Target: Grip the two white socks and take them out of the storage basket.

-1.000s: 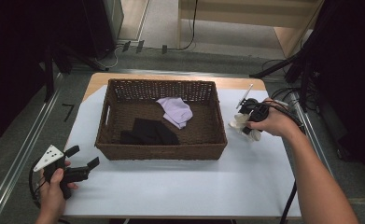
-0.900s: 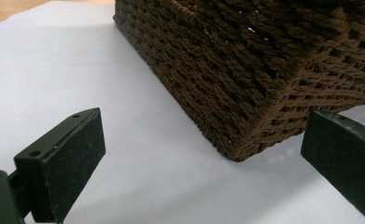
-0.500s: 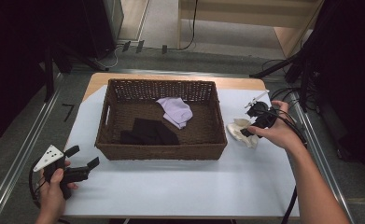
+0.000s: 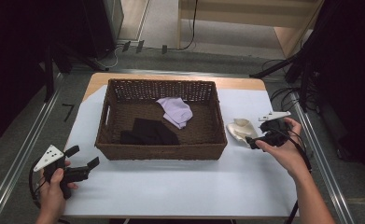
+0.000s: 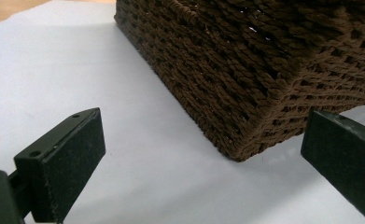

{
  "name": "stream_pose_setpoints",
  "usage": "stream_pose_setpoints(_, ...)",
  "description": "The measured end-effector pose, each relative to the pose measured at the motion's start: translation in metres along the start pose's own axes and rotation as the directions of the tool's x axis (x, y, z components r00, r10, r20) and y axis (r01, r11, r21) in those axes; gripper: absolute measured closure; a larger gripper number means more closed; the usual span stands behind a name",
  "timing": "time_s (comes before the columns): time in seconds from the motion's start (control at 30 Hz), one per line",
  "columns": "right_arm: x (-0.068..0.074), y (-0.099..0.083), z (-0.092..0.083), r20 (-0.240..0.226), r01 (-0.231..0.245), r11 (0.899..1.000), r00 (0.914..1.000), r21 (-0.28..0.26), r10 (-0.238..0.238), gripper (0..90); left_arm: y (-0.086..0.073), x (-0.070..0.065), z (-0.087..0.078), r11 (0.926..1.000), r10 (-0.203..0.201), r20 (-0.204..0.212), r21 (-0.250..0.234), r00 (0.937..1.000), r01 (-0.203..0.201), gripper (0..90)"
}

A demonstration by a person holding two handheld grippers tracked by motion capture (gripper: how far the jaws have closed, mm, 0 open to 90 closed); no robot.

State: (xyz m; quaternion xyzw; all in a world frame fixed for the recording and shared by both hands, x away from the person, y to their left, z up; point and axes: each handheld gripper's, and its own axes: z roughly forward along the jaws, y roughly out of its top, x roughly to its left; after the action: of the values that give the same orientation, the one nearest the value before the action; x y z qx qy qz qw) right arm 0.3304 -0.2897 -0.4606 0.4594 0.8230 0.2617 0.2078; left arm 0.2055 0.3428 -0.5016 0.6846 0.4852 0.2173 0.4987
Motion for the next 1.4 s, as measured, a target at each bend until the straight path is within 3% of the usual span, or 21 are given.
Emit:
stream_pose_setpoints(0.07, -0.002, -0.013, -0.005, -0.001, -0.048, 0.998, 0.9989, -0.042, 0.048, 4.7, 0.0, 0.0, 0.0, 1.0, -0.001, -0.001, -0.001, 1.0, 0.001, 0.8)
stream_pose_setpoints(0.17, -0.003, -0.023, -0.007, 0.003, -0.083, 0.994, 0.9965, -0.066, 0.083, 4.5, 0.0, 0.0, 0.0, 1.0, -0.002, 0.0, -0.002, 1.0, 0.002, 0.8)
stream_pose_setpoints(0.2, -0.006, -0.032, -0.011, -0.022, -0.111, 0.99, 0.9938, -0.093, 0.109, 3.4, 0.0, 0.0, 0.0, 1.0, -0.002, 0.001, -0.002, 1.0, 0.002, 0.8)
stream_pose_setpoints(0.4, -0.008, -0.055, -0.019, -0.043, -0.138, 0.98, 0.9902, -0.143, 0.133, 1.5, 0.0, 0.0, 0.0, 1.0, -0.003, -0.002, -0.002, 1.0, 0.003, 0.8)
stream_pose_setpoints(0.5, -0.01, -0.074, -0.027, -0.058, -0.172, 0.967, 0.9848, -0.189, 0.164, 0.4, 0.0, 0.0, 0.0, 1.0, -0.003, -0.005, -0.002, 1.0, 0.003, 0.8)
stream_pose_setpoints(0.73, -0.008, -0.1, -0.034, -0.078, -0.187, 0.959, 0.9816, -0.214, 0.174, 0.0, 0.0, -0.001, 0.0, 1.0, -0.001, -0.008, -0.001, 1.0, 0.001, 0.8)
stream_pose_setpoints(0.83, -0.01, -0.116, -0.04, -0.086, -0.221, 0.944, 0.9747, -0.244, 0.206, 0.0, 0.0, 0.0, 0.0, 1.0, -0.001, -0.006, -0.002, 1.0, 0.001, 0.8)
stream_pose_setpoints(0.87, -0.01, -0.116, -0.04, -0.086, -0.221, 0.944, 0.9747, -0.244, 0.206, 0.0, 0.0, 0.0, 0.0, 1.0, -0.001, -0.005, -0.003, 1.0, 0.001, 0.8)
stream_pose_setpoints(1.07, -0.01, -0.137, -0.044, -0.073, -0.239, 0.936, 0.971, -0.26, 0.228, 0.0, 0.0, -0.001, 0.0, 1.0, -0.004, -0.006, -0.003, 1.0, 0.004, 0.8)
stream_pose_setpoints(1.33, -0.009, -0.153, -0.047, -0.063, -0.269, 0.923, 0.9631, -0.275, 0.262, 0.0, 0.0, -0.001, 0.0, 1.0, -0.004, -0.007, -0.004, 1.0, 0.004, 0.8)
stream_pose_setpoints(1.4, -0.008, -0.16, -0.048, -0.056, -0.278, 0.914, 0.9602, -0.296, 0.274, 0.0, 0.0, 0.0, 0.0, 1.0, -0.001, -0.006, -0.003, 1.0, 0.001, 0.8)
